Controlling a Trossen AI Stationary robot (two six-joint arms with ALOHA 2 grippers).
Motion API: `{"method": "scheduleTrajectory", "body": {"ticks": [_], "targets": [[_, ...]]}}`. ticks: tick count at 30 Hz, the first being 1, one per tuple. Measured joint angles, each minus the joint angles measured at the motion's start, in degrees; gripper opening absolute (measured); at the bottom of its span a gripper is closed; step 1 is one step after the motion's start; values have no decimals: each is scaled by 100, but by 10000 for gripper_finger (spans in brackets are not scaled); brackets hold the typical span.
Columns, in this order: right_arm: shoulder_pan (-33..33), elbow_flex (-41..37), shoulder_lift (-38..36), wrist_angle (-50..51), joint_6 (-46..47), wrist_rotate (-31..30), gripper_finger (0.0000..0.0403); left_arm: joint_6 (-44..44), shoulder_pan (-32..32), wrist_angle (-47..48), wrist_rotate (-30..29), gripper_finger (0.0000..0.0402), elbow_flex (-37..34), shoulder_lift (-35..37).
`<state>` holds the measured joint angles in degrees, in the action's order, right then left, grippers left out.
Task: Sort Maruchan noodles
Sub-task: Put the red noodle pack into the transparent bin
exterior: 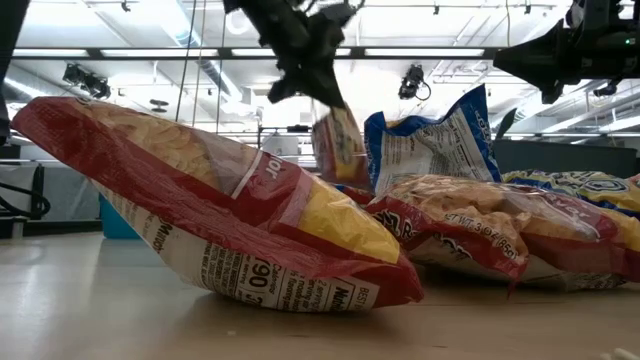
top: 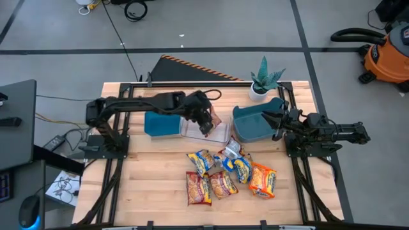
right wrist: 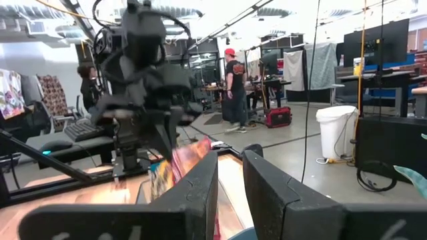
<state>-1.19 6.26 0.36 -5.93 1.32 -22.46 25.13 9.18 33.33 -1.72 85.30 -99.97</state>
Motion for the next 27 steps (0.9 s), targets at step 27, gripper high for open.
{"method": "scheduleTrajectory", "body": {"ticks": [27], "targets": [[-2,0,0,4,0,2,78,-303,-123,374,1395,126,252,-138]]}}
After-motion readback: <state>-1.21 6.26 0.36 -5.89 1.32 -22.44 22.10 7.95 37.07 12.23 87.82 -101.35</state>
